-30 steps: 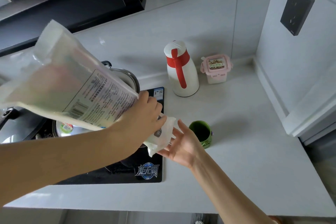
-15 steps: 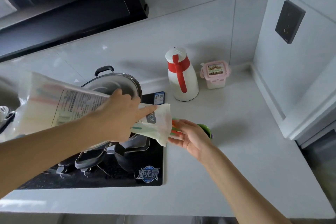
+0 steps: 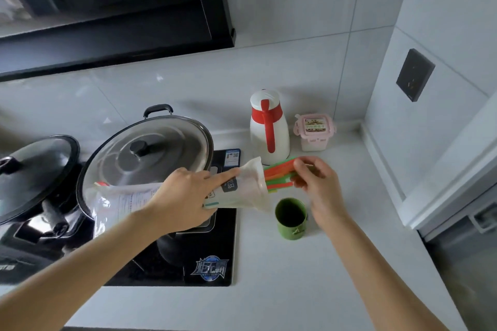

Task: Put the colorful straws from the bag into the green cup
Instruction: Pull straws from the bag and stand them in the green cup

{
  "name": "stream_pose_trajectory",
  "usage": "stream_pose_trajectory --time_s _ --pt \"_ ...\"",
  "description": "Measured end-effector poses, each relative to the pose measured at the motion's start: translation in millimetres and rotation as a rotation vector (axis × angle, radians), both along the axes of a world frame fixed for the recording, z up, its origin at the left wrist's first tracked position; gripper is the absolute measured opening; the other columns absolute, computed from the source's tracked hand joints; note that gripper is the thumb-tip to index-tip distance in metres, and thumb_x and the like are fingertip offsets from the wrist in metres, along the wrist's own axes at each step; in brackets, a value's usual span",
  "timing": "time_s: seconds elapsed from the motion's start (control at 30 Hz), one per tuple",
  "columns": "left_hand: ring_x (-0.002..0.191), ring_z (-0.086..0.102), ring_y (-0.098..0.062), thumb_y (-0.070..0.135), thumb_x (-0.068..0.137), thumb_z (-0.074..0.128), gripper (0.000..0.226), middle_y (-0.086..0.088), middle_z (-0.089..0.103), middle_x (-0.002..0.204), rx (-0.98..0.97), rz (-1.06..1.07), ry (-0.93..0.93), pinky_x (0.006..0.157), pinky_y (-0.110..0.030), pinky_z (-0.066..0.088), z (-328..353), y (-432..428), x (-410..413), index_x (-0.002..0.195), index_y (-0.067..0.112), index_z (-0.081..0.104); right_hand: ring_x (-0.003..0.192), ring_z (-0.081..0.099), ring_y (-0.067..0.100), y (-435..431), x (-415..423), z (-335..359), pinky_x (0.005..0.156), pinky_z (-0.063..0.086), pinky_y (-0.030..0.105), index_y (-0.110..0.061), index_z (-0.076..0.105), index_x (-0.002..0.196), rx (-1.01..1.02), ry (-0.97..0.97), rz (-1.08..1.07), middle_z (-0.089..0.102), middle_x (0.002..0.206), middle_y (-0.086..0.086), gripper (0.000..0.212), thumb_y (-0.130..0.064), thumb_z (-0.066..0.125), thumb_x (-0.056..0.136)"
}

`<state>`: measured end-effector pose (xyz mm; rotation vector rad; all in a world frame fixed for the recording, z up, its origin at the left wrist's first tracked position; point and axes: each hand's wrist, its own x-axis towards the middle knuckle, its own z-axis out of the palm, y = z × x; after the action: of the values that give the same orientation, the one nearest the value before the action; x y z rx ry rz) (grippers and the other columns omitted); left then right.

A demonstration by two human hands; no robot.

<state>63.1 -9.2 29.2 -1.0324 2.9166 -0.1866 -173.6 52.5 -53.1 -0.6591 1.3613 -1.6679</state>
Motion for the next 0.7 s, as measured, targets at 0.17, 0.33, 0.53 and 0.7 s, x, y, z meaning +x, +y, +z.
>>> stream_pose_trajectory --time_s 0.17,0.33,0.53,0.7 --pt "0.047 0.054 -0.024 0.022 0.061 0.077 0.078 0.000 0.063 0.066 0.028 -0.029 0.203 0.052 -0.029 0.049 -2 5 -3 0.133 0.027 0.046 0.093 0.065 0.020 -2 -2 10 0.085 0.049 0.036 -0.033 0.027 0.139 -0.077 -0.318 -0.025 0.068 0.105 0.004 0.082 -0.031 0.074 0.071" --pt "0.056 0.056 -0.025 0.025 0.066 0.072 0.078 -0.002 0.068 0.078 0.023 -0.054 0.223 0.061 -0.036 0.053 -9 8 -12 0.137 0.031 0.040 0.102 0.065 0.020 -10 14 14 0.092 0.048 0.039 -0.008 0.060 0.122 0.025 -0.484 0.252 0.069 0.111 0.008 0.051 -0.043 0.056 0.085" --pt "0.052 0.055 -0.024 0.024 0.063 0.072 0.077 0.000 0.064 0.071 0.052 -0.021 0.274 0.058 -0.030 0.051 -17 15 3 0.135 0.030 0.044 0.102 0.067 0.023 -19 -4 20 0.093 0.048 0.040 -0.015 0.052 0.068 -0.162 -0.730 0.139 0.075 0.099 0.011 0.044 -0.037 0.032 0.100" --pt "0.050 0.054 -0.021 0.023 0.062 0.075 0.077 0.003 0.062 0.068 0.086 0.037 0.301 0.052 -0.024 0.040 -27 25 14 0.133 0.030 0.047 0.030 0.035 0.005 -33 -32 25 0.039 0.037 0.015 -0.019 0.038 0.061 -0.202 -0.906 -0.113 0.038 0.036 -0.007 0.044 -0.038 0.035 0.100"
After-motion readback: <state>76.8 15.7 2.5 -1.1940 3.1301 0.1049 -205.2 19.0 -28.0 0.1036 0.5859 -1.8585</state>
